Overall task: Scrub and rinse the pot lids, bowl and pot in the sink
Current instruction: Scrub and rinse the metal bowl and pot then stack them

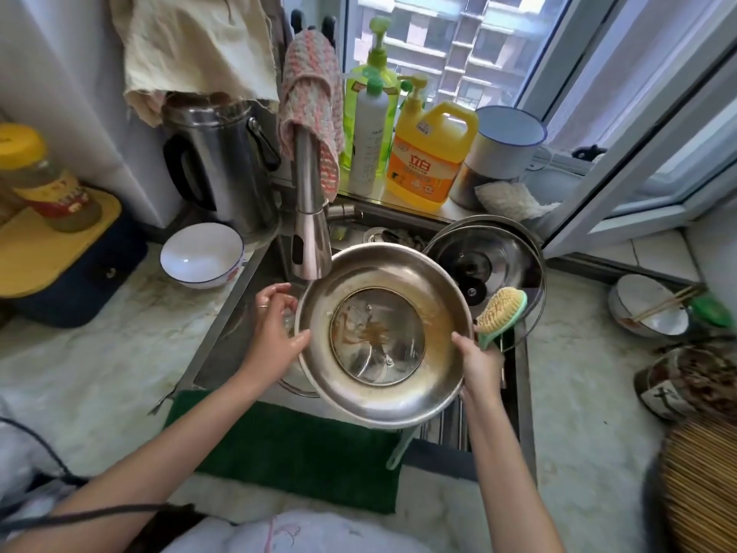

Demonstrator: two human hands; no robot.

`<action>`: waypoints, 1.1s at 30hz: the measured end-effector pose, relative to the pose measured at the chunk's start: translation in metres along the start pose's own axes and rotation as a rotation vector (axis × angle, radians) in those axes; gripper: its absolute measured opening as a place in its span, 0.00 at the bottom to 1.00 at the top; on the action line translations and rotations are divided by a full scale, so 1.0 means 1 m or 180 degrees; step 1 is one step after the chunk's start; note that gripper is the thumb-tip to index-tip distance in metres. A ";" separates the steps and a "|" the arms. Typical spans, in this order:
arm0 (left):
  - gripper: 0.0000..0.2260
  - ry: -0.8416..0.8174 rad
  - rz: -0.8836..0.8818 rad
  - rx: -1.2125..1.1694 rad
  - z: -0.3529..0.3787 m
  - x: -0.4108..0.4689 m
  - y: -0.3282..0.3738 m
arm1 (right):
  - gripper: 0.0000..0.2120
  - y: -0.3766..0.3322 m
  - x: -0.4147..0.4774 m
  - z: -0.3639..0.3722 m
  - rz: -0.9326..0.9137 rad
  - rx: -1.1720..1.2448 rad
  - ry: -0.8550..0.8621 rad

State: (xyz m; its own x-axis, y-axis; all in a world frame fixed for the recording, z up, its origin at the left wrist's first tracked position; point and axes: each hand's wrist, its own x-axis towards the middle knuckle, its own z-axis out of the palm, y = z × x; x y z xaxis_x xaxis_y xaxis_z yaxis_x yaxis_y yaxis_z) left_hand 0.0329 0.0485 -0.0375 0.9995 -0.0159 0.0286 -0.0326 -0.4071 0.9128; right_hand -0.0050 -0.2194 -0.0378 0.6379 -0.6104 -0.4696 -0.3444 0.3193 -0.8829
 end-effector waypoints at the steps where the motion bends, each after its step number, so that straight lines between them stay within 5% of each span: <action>1: 0.17 -0.0070 -0.0109 0.0021 0.000 0.004 -0.006 | 0.09 -0.003 -0.002 0.003 -0.0125 -0.0006 0.0042; 8: 0.14 -0.0610 -0.0677 0.0059 0.006 0.008 -0.030 | 0.08 -0.029 -0.030 0.008 -0.1629 -0.0757 0.0427; 20: 0.12 -0.0607 -0.0839 0.0097 0.012 0.005 -0.043 | 0.12 -0.039 -0.053 -0.013 -0.5225 -0.1996 -0.0205; 26: 0.13 -0.0754 -0.0746 0.0125 0.012 -0.002 -0.049 | 0.28 -0.033 -0.051 -0.012 -0.5666 -0.2448 -0.0124; 30: 0.14 -0.0918 -0.0958 -0.0168 0.017 -0.005 -0.041 | 0.12 -0.037 -0.055 -0.003 -0.5775 -0.2226 0.0097; 33: 0.17 -0.1366 -0.1662 -0.0582 0.023 -0.014 -0.025 | 0.08 -0.039 -0.063 0.007 -0.5061 -0.1729 0.0194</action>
State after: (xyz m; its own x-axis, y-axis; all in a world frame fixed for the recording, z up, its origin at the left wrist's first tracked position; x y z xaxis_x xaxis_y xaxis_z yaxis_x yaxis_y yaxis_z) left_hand 0.0197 0.0379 -0.0698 0.7936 -0.2347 -0.5614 0.4902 -0.3001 0.8183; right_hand -0.0272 -0.1884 0.0261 0.5406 -0.0878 0.8367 0.3814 -0.8609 -0.3367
